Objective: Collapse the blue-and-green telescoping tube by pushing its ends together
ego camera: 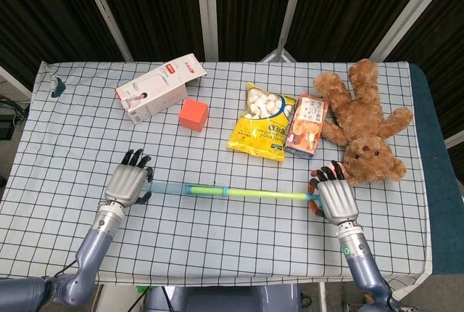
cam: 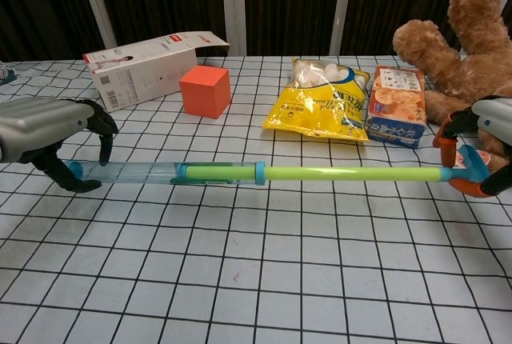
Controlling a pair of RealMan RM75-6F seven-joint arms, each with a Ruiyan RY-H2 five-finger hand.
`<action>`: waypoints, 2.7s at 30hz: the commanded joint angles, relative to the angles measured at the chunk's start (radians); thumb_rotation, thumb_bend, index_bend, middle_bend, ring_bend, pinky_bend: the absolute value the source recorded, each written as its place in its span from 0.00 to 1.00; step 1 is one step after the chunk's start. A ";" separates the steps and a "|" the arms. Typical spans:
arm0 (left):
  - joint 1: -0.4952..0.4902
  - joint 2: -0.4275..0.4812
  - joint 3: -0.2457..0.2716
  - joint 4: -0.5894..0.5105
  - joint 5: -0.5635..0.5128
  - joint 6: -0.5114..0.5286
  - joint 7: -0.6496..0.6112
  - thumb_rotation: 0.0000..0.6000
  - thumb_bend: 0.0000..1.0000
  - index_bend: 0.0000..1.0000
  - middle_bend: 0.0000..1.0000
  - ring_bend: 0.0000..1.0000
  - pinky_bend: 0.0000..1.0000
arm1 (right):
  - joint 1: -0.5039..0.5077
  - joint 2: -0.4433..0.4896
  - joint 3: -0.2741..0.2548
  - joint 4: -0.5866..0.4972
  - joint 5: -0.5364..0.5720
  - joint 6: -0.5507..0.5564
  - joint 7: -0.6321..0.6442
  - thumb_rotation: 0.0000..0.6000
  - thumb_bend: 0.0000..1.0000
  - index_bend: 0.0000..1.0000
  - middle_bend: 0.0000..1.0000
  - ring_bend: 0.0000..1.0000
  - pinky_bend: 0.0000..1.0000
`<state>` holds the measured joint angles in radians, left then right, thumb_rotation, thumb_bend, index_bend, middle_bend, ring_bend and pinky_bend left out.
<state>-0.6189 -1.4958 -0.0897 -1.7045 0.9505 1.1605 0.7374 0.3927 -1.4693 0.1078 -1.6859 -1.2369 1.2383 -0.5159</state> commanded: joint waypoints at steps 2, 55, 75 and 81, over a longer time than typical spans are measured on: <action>-0.002 0.004 -0.006 -0.013 -0.014 0.002 0.002 1.00 0.41 0.50 0.16 0.00 0.00 | 0.016 -0.018 0.014 -0.019 0.017 -0.002 -0.040 1.00 0.46 0.69 0.31 0.18 0.04; -0.035 -0.056 0.002 -0.084 -0.035 0.053 0.053 1.00 0.37 0.44 0.13 0.00 0.00 | 0.103 -0.184 0.005 -0.159 0.096 0.042 -0.311 1.00 0.46 0.67 0.31 0.18 0.04; 0.018 0.054 0.020 -0.137 0.062 0.065 -0.101 1.00 0.19 0.14 0.04 0.00 0.00 | 0.073 -0.047 0.006 -0.157 0.095 0.084 -0.270 1.00 0.46 0.08 0.08 0.00 0.00; 0.089 0.157 0.078 -0.182 0.199 0.118 -0.202 1.00 0.19 0.13 0.03 0.00 0.00 | 0.007 0.075 -0.035 -0.166 0.048 0.114 -0.146 1.00 0.32 0.00 0.03 0.00 0.00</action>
<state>-0.5645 -1.3822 -0.0418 -1.8659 1.0950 1.2509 0.5795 0.4314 -1.4398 0.0938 -1.8480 -1.1651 1.3365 -0.7141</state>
